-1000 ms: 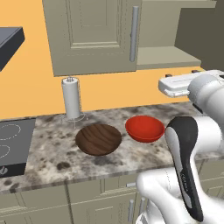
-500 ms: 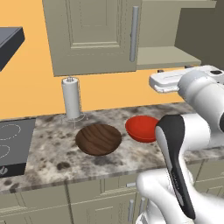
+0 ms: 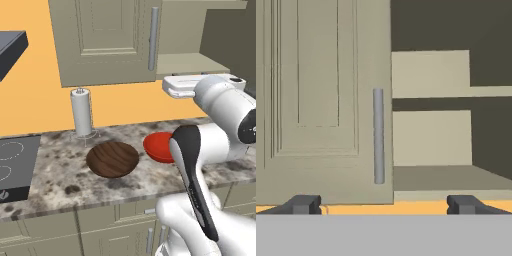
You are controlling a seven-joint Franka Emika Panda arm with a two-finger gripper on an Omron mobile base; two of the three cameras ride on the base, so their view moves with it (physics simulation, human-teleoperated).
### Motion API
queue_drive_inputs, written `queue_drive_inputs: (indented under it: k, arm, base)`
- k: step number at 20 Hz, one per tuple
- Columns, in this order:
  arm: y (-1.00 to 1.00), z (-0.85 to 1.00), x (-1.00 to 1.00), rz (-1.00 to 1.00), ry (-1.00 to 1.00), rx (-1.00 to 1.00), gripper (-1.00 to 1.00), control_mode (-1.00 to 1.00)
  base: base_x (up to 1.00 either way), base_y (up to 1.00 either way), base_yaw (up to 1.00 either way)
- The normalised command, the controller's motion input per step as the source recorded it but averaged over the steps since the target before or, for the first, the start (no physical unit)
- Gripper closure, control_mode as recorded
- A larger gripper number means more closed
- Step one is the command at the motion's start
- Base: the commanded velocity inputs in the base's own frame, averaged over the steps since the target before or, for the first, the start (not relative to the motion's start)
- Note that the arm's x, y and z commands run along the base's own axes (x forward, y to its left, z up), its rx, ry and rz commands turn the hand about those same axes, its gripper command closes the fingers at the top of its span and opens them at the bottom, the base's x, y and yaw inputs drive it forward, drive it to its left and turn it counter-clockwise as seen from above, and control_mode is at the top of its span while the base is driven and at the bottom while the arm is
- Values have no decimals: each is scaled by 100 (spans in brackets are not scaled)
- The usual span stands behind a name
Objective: Open the cabinet. Pick the bowls from the counter and place them in the cabinet. Then close the cabinet.
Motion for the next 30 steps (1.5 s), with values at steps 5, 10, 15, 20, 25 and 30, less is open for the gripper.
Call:
queue_drive_inputs:
  k: [5, 10, 15, 20, 25, 30]
  arm:
    - [0, 0, 54, 0, -7, 0, -100, -100]
    - [0, 0, 61, 0, -6, 0, -100, -100]
    - [0, 0, 65, 0, -2, 0, -100, -100]
    - [3, 0, 57, 0, 0, 0, -100, -100]
    - [5, 0, 44, 0, 0, 0, -100, -100]
    - [1, 0, 37, 0, 0, 0, -100, -100]
  base:
    - [0, 0, 0]
    - [0, 0, 0]
    - [0, 0, 0]
    - [0, 0, 0]
    - [0, 0, 0]
    - [0, 0, 0]
